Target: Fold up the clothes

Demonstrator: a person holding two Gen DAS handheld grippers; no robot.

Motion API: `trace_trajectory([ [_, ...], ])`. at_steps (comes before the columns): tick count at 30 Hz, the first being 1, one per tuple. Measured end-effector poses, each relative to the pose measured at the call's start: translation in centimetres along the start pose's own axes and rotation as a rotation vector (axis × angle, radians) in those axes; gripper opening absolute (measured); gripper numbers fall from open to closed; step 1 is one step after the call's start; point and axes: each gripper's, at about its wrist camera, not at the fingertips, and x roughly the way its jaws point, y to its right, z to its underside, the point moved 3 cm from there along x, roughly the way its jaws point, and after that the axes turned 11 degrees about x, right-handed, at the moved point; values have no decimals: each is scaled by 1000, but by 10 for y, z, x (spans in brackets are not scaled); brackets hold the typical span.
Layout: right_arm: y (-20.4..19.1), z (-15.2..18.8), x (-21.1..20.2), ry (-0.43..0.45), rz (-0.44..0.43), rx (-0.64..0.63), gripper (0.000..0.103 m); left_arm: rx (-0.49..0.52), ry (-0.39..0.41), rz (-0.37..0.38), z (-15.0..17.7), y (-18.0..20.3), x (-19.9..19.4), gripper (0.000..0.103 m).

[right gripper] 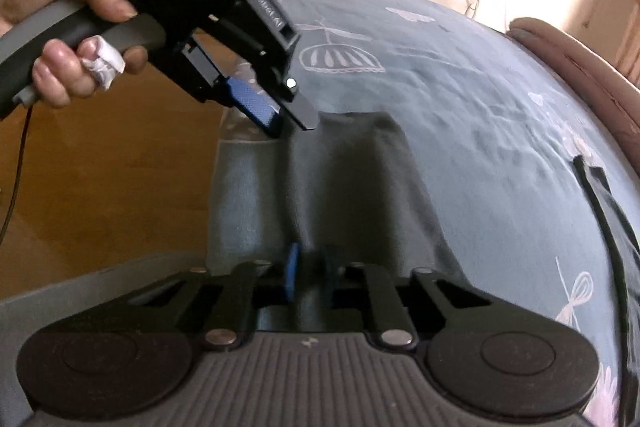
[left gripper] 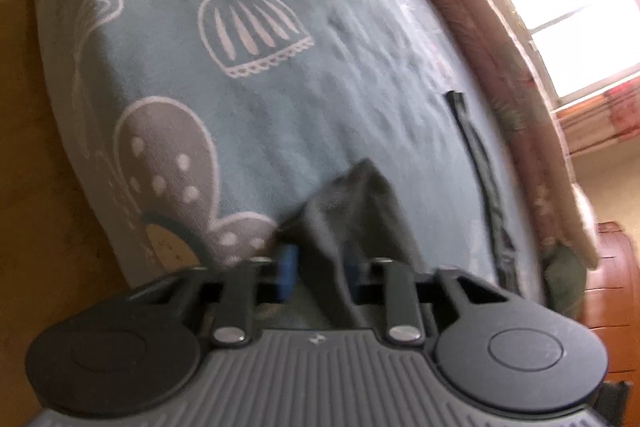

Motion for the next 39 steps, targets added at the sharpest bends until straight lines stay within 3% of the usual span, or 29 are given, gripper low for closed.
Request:
trace_trajectory([
  [4,0,-5,-5,13,-10,56,5,47,5,-55,-1,4,-7,0],
  [9,-6,-18,-10,40,-112,134,5,89,41,-71,-3,6,-38,1],
  [11,-11,-18,-6,30,-139,131,10,149,26,-126,-4,7,-41,10],
  [12,-12,-17,-6,23,-138,127,12,180,18,-155,-5,8,-42,8],
  [14,-9,-15,-13,22,-124,113,14,226,37,-223,-10,8,-47,13],
  [17,17,-6,-41,29,-52,136,23,293,60,-185,-17,21,-50,23],
  [18,28,-1,-53,27,-18,152,25,337,56,-166,-17,31,-47,31],
  [20,57,18,-77,11,64,205,30,445,32,-121,-11,54,-36,36],
  [24,110,69,-112,-80,216,332,30,723,-50,-20,18,110,-2,36],
  [26,126,91,-121,-117,239,416,30,864,-68,7,37,133,12,37],
  [29,135,112,-117,-134,234,505,31,1015,-59,-25,60,150,25,41],
  [31,137,117,-105,-118,237,548,34,1012,-121,-88,67,142,33,41],
  [35,149,111,-91,-34,230,644,46,1007,-134,-108,70,126,17,43],
  [39,136,102,-102,-53,235,568,46,982,-165,-158,61,127,8,43],
])
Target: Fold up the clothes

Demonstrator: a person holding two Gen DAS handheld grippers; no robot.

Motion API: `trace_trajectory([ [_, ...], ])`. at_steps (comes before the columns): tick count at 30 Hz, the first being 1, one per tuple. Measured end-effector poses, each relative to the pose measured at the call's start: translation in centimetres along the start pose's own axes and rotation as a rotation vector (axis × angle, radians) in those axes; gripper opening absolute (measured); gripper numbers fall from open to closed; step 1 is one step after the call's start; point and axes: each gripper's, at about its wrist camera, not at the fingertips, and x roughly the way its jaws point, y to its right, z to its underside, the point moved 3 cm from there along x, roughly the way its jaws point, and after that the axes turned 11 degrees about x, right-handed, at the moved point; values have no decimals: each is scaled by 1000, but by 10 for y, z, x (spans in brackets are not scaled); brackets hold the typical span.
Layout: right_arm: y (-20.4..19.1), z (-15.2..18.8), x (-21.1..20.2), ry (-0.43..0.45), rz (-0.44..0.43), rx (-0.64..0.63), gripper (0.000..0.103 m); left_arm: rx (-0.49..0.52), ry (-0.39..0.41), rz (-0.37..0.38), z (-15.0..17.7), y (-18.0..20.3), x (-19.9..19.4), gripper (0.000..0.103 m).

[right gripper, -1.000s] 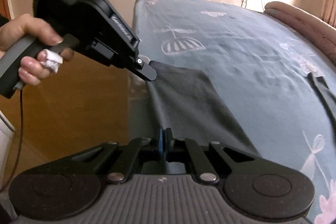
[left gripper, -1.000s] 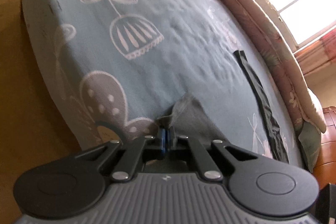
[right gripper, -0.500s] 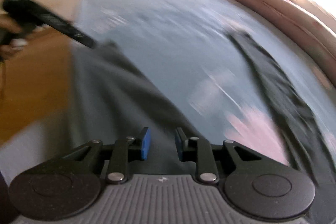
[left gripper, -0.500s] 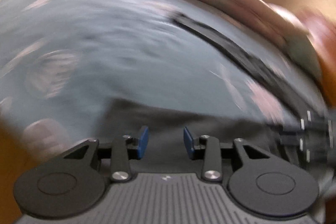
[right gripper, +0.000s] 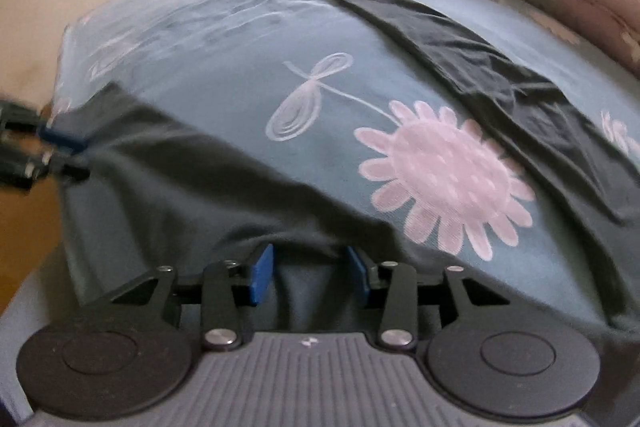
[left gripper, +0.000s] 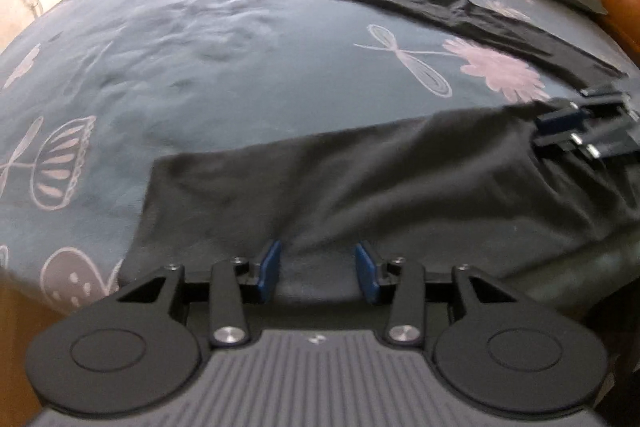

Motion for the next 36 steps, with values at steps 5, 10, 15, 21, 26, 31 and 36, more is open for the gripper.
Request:
trace_trajectory([
  [5,22,19,-43,76,123,-21,47,101,129,99,-36,37,1,49],
  [10,80,44,-46,58,194,179,49,200,177,255,-62,88,25,52],
  [15,102,76,-64,23,103,286,55,163,91,283,-44,92,40,58],
  [21,123,51,-79,76,149,254,55,187,63,243,-61,96,34,58],
  [26,157,48,-57,71,162,392,55,160,80,293,-71,105,43,61],
  [31,152,86,-77,36,150,360,56,89,38,332,-56,95,46,65],
  [36,151,55,-81,63,121,349,56,121,88,311,-83,98,38,64],
])
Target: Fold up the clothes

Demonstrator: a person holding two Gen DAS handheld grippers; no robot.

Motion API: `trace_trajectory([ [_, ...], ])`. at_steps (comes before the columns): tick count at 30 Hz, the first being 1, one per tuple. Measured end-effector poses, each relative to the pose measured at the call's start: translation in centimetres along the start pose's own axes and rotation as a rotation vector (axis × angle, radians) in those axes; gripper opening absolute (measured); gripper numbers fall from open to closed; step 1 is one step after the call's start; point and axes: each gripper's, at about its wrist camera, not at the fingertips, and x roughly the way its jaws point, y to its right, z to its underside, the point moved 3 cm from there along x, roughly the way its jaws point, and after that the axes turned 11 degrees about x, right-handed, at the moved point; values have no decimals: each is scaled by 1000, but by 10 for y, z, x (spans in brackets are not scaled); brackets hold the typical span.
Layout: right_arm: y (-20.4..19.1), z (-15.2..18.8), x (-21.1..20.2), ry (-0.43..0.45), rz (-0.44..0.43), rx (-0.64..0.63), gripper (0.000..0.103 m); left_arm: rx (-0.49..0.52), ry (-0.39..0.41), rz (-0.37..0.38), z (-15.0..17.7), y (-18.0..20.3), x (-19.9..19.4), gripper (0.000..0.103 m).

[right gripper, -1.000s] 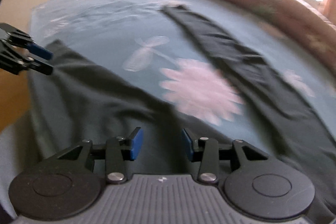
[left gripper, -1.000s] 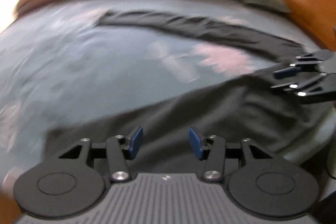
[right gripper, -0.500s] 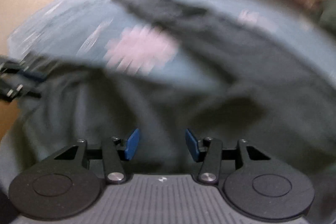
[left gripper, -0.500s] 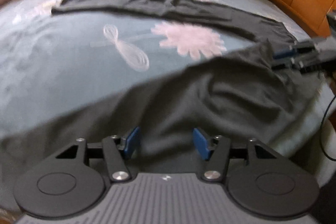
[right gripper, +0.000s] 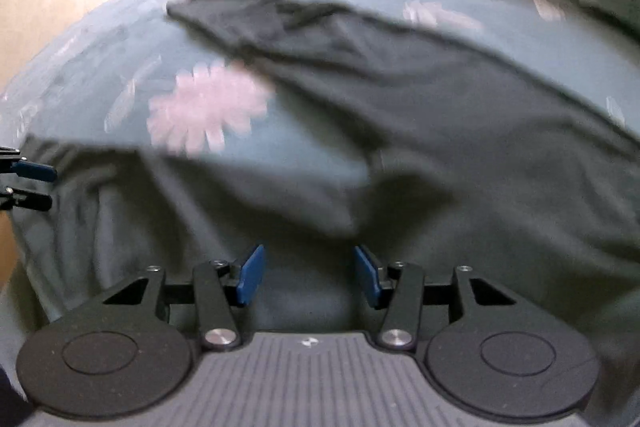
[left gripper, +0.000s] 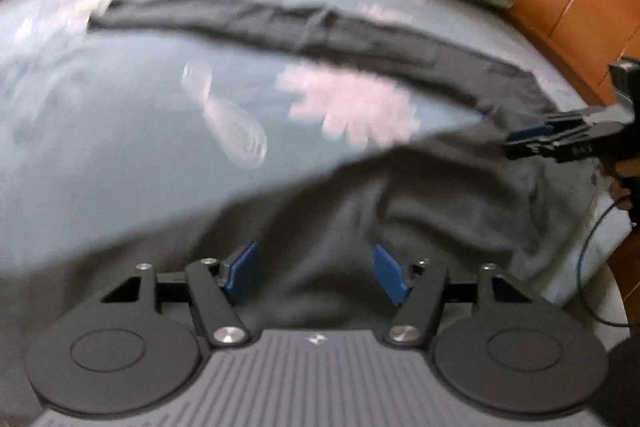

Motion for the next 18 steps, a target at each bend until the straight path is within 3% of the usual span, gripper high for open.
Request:
trace_trajectory([
  [3,-16,-18,10,31,-96,14,56,0,55,53,-20,4,4,65],
  [6,-29,-8,31,-43,-166,10,56,-22,20,93,-21,9,22,65],
  [8,-27,8,29,-57,-170,-18,57,-44,-48,86,-6,8,31,64],
  [12,-15,29,13,-88,-167,-20,58,-77,-25,136,16,3,16,68],
  [15,-15,26,15,-127,-155,-38,58,-121,-43,164,20,-4,13,68],
  [18,-31,12,16,-120,-139,-84,59,-108,-49,130,10,0,14,67],
])
